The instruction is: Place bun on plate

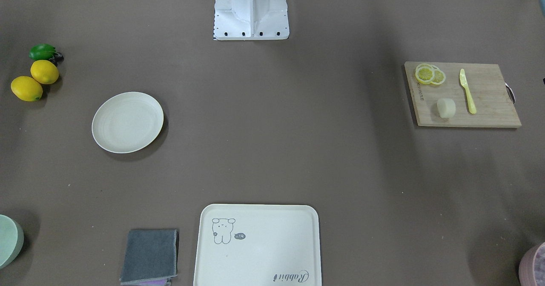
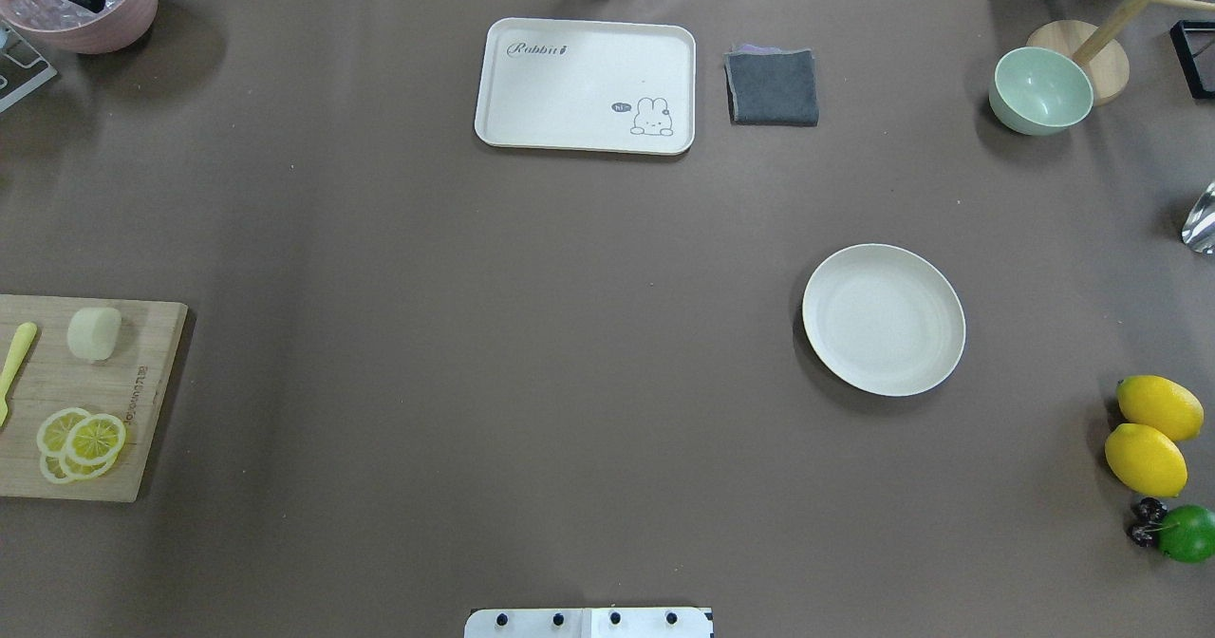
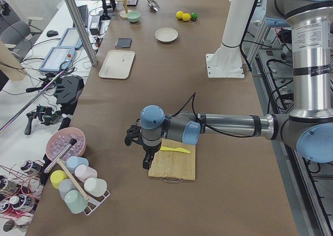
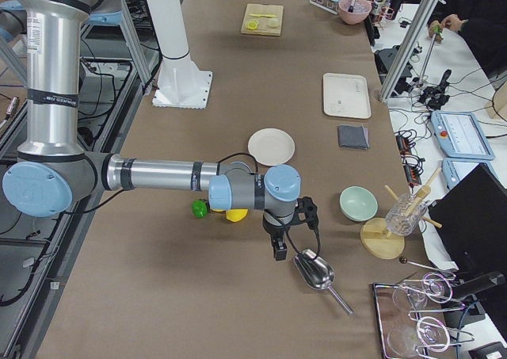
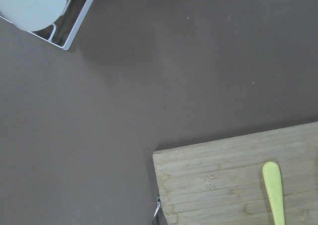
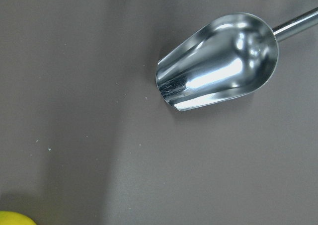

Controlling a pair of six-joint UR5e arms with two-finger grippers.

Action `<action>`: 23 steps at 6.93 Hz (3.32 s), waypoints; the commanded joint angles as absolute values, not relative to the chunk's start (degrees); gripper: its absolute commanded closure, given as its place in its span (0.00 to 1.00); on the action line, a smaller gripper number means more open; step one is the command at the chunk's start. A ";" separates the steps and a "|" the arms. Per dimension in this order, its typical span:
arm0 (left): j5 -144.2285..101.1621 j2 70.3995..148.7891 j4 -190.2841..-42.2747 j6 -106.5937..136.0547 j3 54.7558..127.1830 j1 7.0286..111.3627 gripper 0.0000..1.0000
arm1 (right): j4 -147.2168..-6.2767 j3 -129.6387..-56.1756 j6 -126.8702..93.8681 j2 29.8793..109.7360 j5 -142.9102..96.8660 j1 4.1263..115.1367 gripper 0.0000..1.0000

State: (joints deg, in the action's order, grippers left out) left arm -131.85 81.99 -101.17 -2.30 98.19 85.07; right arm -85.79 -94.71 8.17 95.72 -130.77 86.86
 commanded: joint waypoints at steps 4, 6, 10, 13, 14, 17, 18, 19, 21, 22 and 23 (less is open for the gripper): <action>-131.84 82.00 -102.65 -2.02 97.91 84.81 0.02 | -85.78 -95.89 8.17 95.54 -130.87 86.84 0.00; -131.84 82.35 -102.66 -2.11 98.00 83.07 0.02 | -85.78 -96.06 8.17 95.19 -131.13 86.84 0.00; -131.92 82.09 -103.18 -1.32 98.53 81.21 0.02 | -82.90 -96.24 8.18 95.45 -131.57 85.96 0.00; -132.97 82.35 -103.27 -0.62 99.13 81.21 0.02 | -80.79 -96.33 7.56 95.89 -138.68 83.60 0.00; -135.50 82.09 -104.23 0.60 99.31 81.12 0.02 | -78.77 -96.59 1.73 95.98 -138.87 81.23 0.00; -135.00 82.17 -109.07 4.03 99.66 79.19 0.03 | -68.67 -97.29 -22.78 95.89 -138.87 70.26 0.01; -135.00 82.53 -109.07 3.96 99.93 79.10 0.03 | -64.99 -97.29 -33.03 95.02 -138.43 66.05 0.04; -135.52 82.70 -109.07 4.04 99.93 78.67 0.03 | -61.56 -97.03 -40.79 93.97 -137.12 62.09 0.07; -135.62 82.71 -109.16 4.13 99.67 77.43 0.03 | -59.24 -96.86 -49.54 89.85 -131.24 55.05 0.11; -135.62 82.62 -109.25 4.13 99.84 77.52 0.03 | -59.15 -96.42 -51.31 88.69 -128.87 52.41 0.13; -135.62 82.53 -109.25 4.13 100.02 77.43 0.03 | -59.15 -95.02 -52.81 86.77 -127.46 50.82 0.17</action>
